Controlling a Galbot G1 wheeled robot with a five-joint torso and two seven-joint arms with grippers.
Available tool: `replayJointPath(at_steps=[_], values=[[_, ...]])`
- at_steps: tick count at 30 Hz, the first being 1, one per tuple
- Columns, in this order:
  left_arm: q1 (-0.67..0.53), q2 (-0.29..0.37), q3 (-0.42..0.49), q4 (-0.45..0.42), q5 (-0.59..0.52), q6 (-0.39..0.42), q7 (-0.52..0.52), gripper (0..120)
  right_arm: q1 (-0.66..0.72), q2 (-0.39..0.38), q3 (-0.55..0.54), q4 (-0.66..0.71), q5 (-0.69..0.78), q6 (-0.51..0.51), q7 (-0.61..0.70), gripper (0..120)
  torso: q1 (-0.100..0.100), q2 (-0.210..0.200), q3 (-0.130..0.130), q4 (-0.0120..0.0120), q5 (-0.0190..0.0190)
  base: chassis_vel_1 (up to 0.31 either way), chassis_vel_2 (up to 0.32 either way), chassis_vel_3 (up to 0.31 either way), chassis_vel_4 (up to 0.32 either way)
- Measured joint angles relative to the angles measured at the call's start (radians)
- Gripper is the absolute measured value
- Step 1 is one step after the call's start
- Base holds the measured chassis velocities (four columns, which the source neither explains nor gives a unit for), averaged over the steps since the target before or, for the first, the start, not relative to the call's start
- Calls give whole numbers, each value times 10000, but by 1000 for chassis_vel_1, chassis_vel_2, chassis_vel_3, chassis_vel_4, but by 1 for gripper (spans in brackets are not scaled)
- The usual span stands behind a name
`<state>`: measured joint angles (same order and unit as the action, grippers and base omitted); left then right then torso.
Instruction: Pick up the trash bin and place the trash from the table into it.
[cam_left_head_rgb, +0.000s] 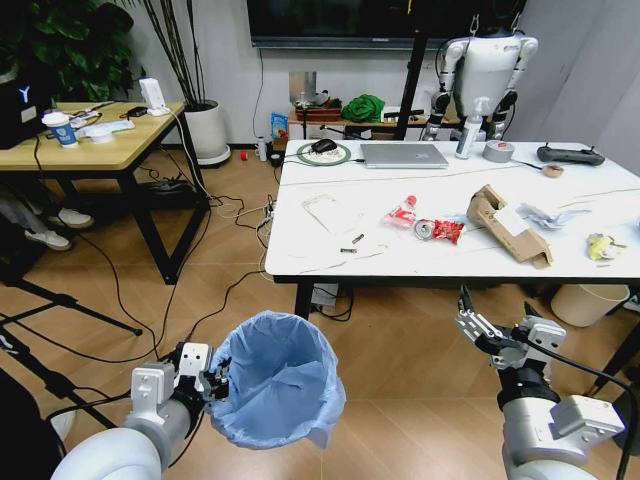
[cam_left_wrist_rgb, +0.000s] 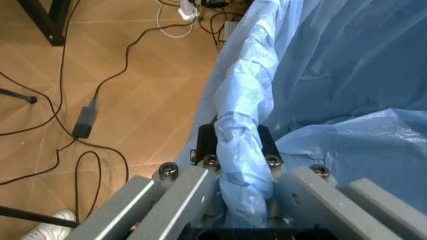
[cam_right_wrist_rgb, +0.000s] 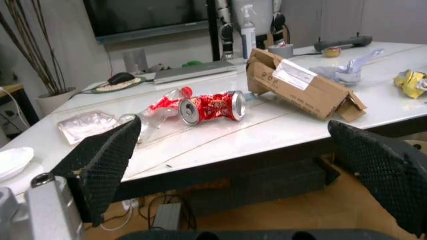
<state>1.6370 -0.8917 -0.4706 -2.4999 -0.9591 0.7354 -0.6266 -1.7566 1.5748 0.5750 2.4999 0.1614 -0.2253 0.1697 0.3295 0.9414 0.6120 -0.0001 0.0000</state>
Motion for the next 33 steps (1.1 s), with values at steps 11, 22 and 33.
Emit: replayJointPath(at_steps=[11, 22, 33], values=[[20, -71, 25, 0, -24, 0, -1, 0, 69, -140, 14, -18, 114, -29, 0, 100, 241, 557, 315, 0, 0, 0, 0, 0, 0], [78, -216, -18, 0, 45, 0, 43, 0, 163, -293, 35, -41, 267, -115, 16, 100, 485, 1110, 622, 0, 0, 0, 0, 0, 0], [749, -583, -938, 0, 315, 0, 540, 0, 992, -1989, 368, -174, 2416, -865, 335, 100, 597, 1353, 753, 6, 1, 0, 0, 0, 0]])
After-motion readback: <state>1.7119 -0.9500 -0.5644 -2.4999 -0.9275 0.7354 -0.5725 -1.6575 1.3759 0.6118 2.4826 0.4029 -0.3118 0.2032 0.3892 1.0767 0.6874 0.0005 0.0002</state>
